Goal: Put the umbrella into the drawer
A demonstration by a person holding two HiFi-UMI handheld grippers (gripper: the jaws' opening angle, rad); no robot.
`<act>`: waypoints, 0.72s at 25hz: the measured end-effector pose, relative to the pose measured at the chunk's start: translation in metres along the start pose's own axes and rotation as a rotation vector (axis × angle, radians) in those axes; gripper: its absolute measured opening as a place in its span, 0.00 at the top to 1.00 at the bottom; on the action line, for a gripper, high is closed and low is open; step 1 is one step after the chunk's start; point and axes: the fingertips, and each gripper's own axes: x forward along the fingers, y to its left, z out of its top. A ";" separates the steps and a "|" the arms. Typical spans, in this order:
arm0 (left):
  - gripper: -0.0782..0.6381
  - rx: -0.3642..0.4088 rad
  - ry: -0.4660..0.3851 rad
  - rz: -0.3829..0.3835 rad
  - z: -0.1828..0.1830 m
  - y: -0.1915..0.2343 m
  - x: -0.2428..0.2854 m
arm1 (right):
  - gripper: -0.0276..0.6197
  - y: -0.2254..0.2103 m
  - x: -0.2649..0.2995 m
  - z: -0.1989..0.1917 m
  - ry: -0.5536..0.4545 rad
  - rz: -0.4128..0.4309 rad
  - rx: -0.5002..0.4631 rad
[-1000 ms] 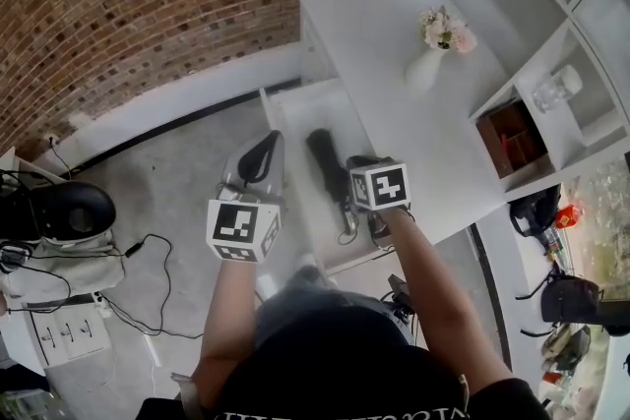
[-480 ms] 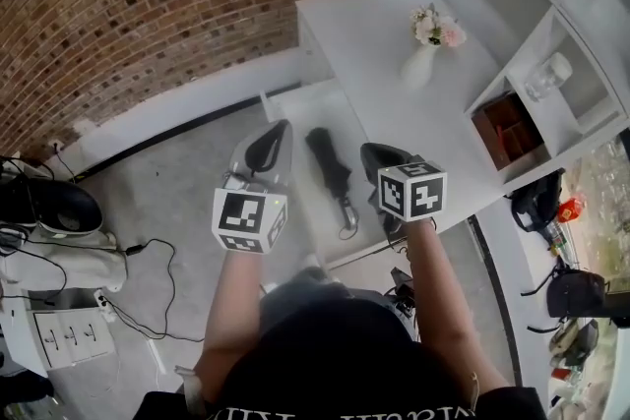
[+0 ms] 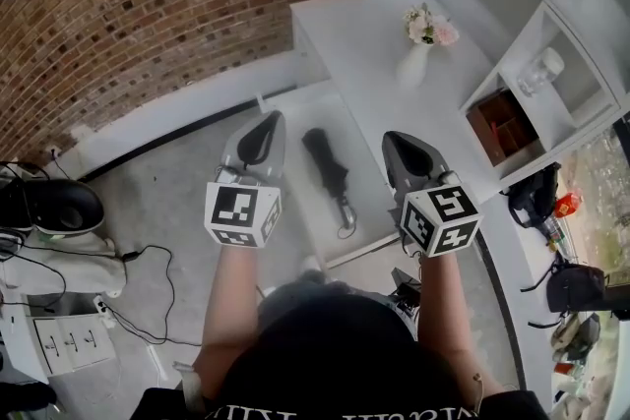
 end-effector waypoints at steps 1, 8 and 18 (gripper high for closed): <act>0.89 0.001 -0.005 0.002 0.001 0.001 0.000 | 0.95 -0.001 -0.005 0.007 -0.023 -0.017 -0.024; 0.89 -0.010 -0.029 0.017 0.008 0.016 0.001 | 0.95 -0.009 -0.032 0.051 -0.140 -0.110 -0.156; 0.89 0.019 -0.047 -0.004 0.019 0.016 0.007 | 0.95 -0.039 -0.055 0.070 -0.201 -0.291 -0.216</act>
